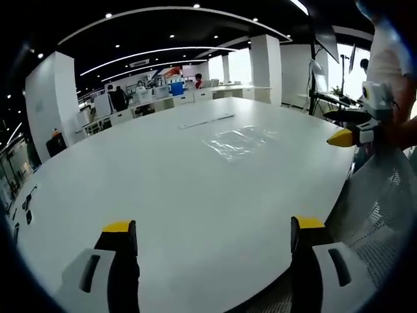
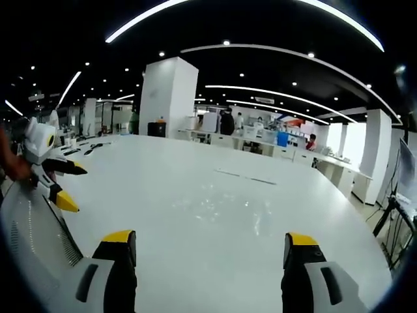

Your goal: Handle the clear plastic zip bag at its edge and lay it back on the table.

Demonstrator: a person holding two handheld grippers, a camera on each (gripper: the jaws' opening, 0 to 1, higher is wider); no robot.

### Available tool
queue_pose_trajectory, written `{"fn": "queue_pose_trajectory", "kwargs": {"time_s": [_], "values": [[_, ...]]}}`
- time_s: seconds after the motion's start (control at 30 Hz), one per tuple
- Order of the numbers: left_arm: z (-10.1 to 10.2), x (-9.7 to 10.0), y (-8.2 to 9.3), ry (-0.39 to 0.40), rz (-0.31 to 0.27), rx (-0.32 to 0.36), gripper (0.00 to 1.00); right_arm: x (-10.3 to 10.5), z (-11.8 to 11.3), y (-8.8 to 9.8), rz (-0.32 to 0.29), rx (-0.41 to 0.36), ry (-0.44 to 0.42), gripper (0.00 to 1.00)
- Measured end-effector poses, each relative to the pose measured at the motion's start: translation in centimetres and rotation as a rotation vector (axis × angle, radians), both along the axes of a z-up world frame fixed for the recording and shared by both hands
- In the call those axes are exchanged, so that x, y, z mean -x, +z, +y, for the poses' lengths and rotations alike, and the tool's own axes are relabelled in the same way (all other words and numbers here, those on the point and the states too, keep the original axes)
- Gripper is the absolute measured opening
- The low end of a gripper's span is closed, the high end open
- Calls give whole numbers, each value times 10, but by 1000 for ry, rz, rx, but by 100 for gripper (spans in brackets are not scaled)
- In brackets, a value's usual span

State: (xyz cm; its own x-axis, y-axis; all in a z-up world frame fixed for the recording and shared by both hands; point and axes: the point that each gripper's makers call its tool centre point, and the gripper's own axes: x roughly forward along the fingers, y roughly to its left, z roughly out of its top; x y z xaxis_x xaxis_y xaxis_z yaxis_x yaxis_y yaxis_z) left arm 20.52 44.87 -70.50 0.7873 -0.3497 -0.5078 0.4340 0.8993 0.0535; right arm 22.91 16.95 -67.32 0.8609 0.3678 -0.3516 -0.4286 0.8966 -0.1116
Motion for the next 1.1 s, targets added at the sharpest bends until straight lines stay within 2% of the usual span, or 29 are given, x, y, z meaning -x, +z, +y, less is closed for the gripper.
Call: {"fn": "queue_pose_trajectory", "kwargs": {"time_s": [0.2,0.43,0.7,0.77,0.83,1.1], "values": [[1,0,0,14,2,6,98,0,1,-5,17,11,7,95],[-5,5,-10,-25,48,3,97,-1,-4,-5,11,22,-14,95],[-10,7,-9,-53,46,-10,95,-1,-4,-9,30,22,-19,95],[-10,6,-7,-39,42,24,97,-1,-3,-10,36,17,-16,95],[-9,7,-11,-38,60,1,99,0,-2,-11,47,8,-11,95],[-5,2,1,-22,-3,-7,99,1,2,-17,65,3,10,95]]}}
